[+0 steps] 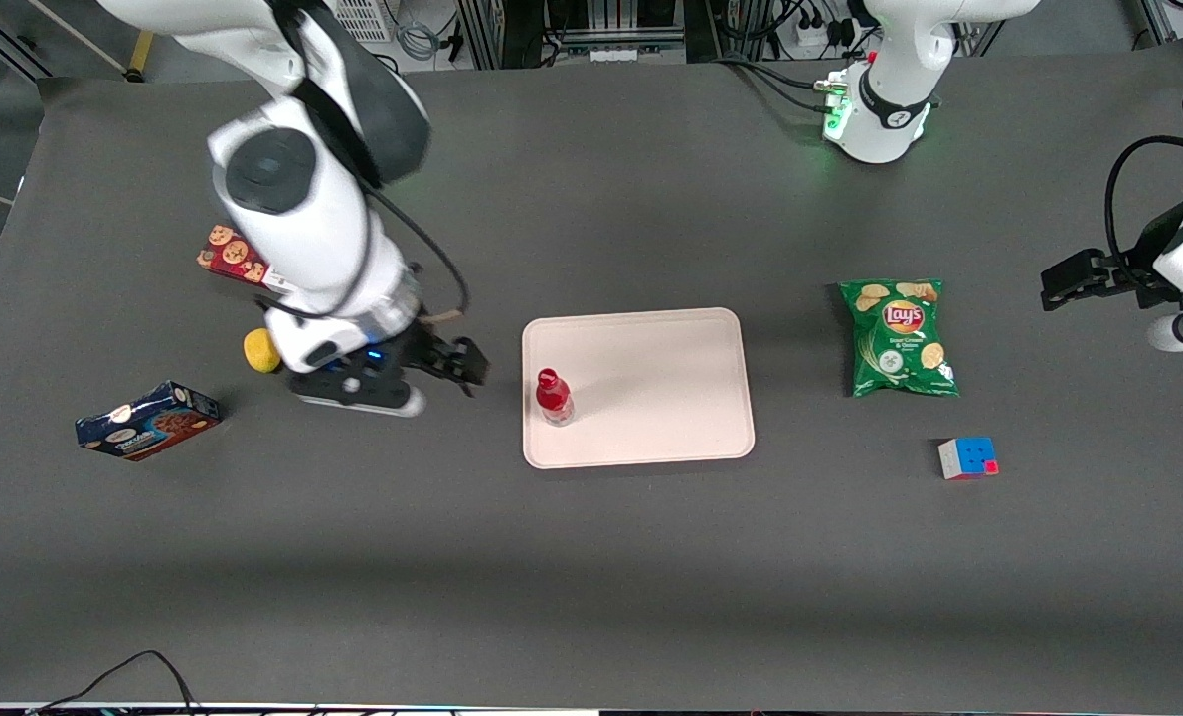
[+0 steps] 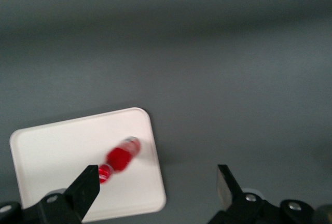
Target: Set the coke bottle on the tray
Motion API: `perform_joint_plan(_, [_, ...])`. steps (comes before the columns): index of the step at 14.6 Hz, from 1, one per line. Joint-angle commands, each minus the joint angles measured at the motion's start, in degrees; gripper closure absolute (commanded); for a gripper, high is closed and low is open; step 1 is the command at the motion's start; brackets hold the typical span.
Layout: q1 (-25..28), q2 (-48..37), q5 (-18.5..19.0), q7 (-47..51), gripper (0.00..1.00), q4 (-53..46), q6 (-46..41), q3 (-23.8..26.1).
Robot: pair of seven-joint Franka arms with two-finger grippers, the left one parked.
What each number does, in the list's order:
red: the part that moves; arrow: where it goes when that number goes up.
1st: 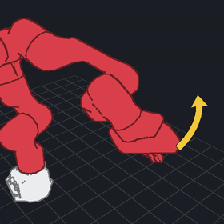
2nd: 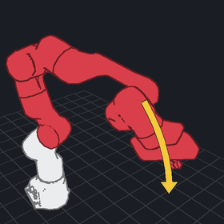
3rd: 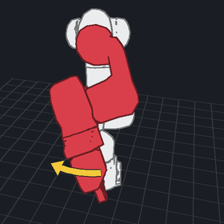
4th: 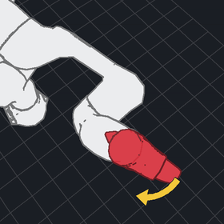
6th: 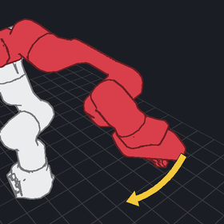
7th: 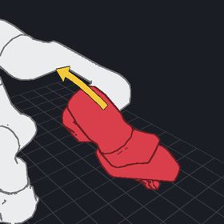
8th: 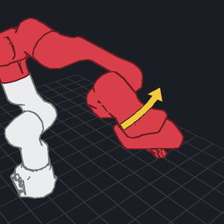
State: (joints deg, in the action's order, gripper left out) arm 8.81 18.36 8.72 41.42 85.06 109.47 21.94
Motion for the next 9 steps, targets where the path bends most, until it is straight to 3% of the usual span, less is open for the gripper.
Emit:
perform_joint_plan(1, [-1.2, -14.9, -9.4, -20.3, 0.0, 12.4, -1.8, -10.3])
perform_joint_plan(2, [-1.2, -18.4, -11.4, -26.0, 0.0, 15.4, -1.8, -13.7])
perform_joint_plan(4, [-1.2, -23.6, -11.8, -33.4, 0.0, 20.0, -2.7, -18.7])
perform_joint_plan(9, [-1.4, -24.2, -10.6, -36.4, 0.0, 18.5, -7.9, -25.8])
